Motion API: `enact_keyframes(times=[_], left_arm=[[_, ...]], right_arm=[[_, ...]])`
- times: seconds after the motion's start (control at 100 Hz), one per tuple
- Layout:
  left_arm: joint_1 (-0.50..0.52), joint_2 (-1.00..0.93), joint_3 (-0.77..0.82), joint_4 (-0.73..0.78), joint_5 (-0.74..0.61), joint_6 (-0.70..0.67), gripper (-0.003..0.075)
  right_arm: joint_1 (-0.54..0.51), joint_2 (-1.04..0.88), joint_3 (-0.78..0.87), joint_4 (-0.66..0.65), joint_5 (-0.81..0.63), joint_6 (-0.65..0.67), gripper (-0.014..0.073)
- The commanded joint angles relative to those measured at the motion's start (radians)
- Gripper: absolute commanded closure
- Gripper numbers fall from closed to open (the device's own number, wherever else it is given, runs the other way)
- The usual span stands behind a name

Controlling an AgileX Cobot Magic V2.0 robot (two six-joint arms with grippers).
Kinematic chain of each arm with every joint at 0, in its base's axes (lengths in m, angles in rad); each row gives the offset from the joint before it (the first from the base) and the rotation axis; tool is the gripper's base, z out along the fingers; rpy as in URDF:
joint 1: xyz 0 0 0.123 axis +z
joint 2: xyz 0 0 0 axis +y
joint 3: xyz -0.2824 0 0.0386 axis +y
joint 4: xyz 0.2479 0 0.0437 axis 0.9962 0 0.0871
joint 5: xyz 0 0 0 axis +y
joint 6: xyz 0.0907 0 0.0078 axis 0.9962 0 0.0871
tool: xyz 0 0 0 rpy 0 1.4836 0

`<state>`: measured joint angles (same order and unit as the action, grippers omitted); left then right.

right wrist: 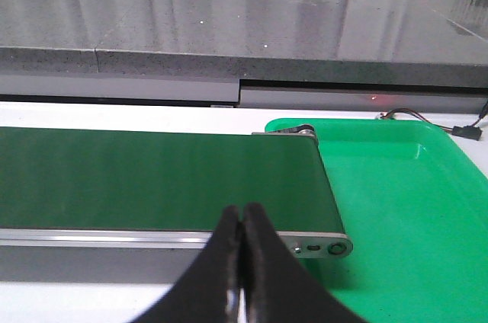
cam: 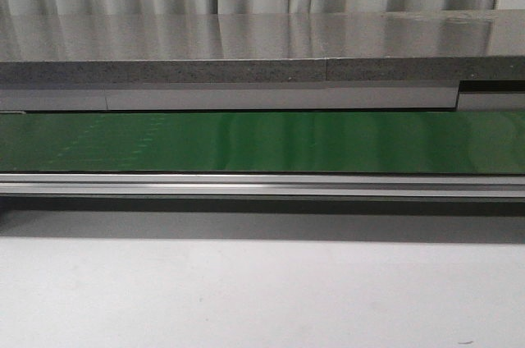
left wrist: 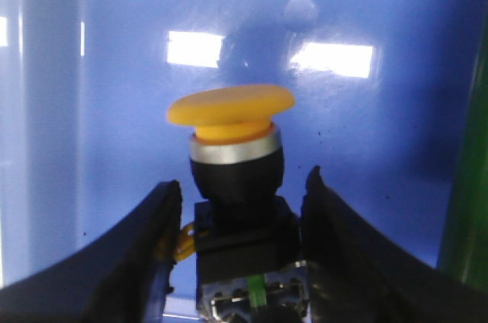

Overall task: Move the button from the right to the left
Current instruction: 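Carry the button over the blue tray and lower it in, then open the left gripper to release the button and raise it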

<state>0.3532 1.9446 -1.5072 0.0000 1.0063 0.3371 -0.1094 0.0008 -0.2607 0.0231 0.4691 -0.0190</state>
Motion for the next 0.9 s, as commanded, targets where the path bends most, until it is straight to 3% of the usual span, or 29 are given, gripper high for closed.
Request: enact_keyframes(times=[0.0, 0.13, 0.35, 0.89], left_arm=[[0.000, -0.042, -0.027, -0.007, -0.026, 0.002, 0.0499], [0.000, -0.034, -0.027, -0.006, -0.027, 0.004, 0.0477], [0.002, -0.035, -0.027, 0.000, -0.036, 0.004, 0.0371], [0.002, -0.035, -0.027, 0.000, -0.040, 0.004, 0.0311]], right_arm=[[0.003, 0.011, -0.023, -0.010, -0.087, -0.001, 0.0661], [0.003, 0.011, -0.023, -0.010, -0.087, -0.001, 0.0661], [0.003, 0.011, -0.023, -0.010, -0.087, -0.001, 0.0661], [0.003, 0.011, -0.023, -0.010, -0.087, -0.001, 0.0661]])
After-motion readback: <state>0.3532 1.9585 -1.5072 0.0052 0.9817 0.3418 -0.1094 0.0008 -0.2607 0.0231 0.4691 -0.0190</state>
